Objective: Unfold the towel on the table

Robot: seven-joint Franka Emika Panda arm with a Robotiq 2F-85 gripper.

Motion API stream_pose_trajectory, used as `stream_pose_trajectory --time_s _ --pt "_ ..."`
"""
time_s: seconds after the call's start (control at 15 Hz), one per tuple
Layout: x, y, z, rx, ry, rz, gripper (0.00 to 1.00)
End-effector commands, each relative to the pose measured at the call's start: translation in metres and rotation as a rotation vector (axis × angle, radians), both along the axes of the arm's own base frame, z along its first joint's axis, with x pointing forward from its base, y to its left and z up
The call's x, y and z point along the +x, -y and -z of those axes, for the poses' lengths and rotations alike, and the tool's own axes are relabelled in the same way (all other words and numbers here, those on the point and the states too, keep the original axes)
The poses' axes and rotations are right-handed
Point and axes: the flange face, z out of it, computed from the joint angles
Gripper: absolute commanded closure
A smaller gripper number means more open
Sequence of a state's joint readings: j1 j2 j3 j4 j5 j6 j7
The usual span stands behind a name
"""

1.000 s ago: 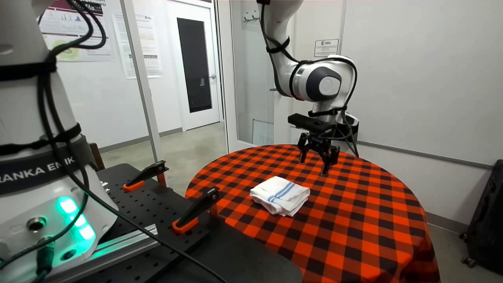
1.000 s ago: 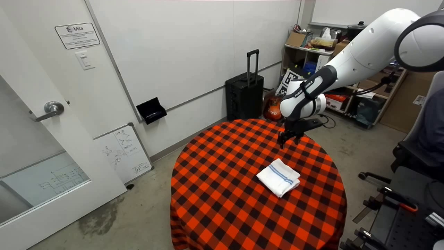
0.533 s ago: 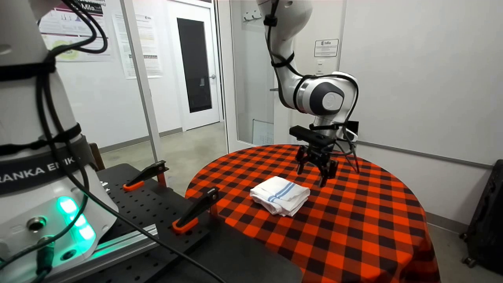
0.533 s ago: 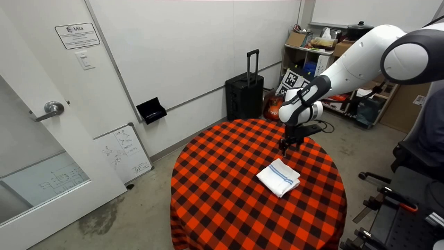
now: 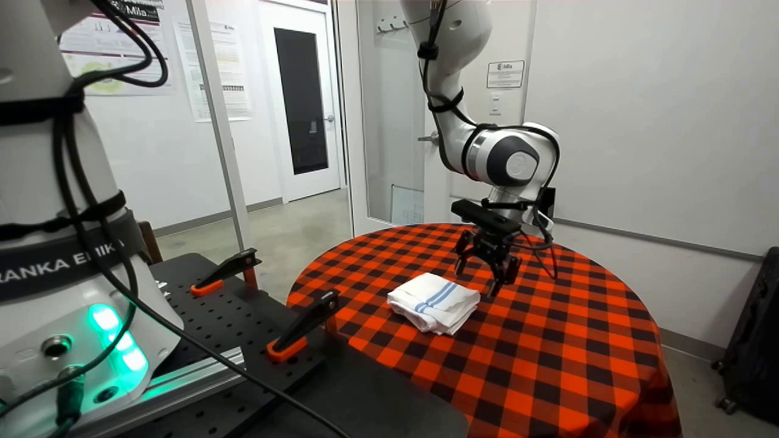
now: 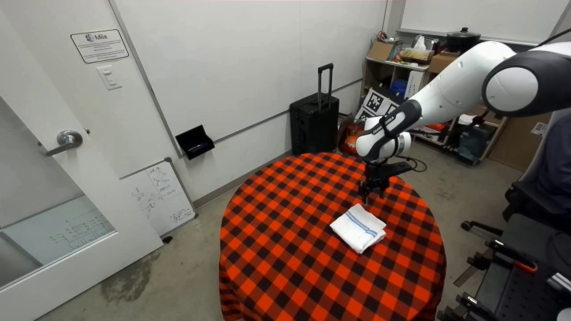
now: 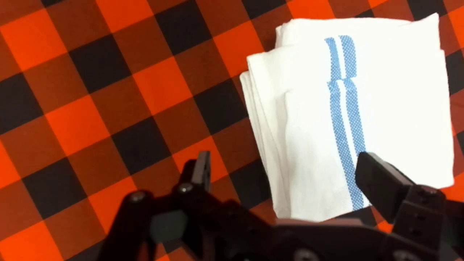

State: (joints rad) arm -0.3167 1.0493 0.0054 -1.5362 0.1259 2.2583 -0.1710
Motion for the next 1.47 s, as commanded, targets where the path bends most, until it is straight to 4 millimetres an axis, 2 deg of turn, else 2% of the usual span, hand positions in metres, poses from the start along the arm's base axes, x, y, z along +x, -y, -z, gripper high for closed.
stream_pose_trajectory --time_s 0.0,0.47,1.07,1.4 --pt "0.011 0.007 0.001 0.05 -0.016 -0.034 0.0" --pt "0.02 0.012 0.001 0.051 -0.002 -0.054 0.0" --pt "0.031 0.016 0.007 -0.027 0.101 0.048 0.0" --pt "0.027 0.017 0.008 -0.033 0.091 0.03 0.0"
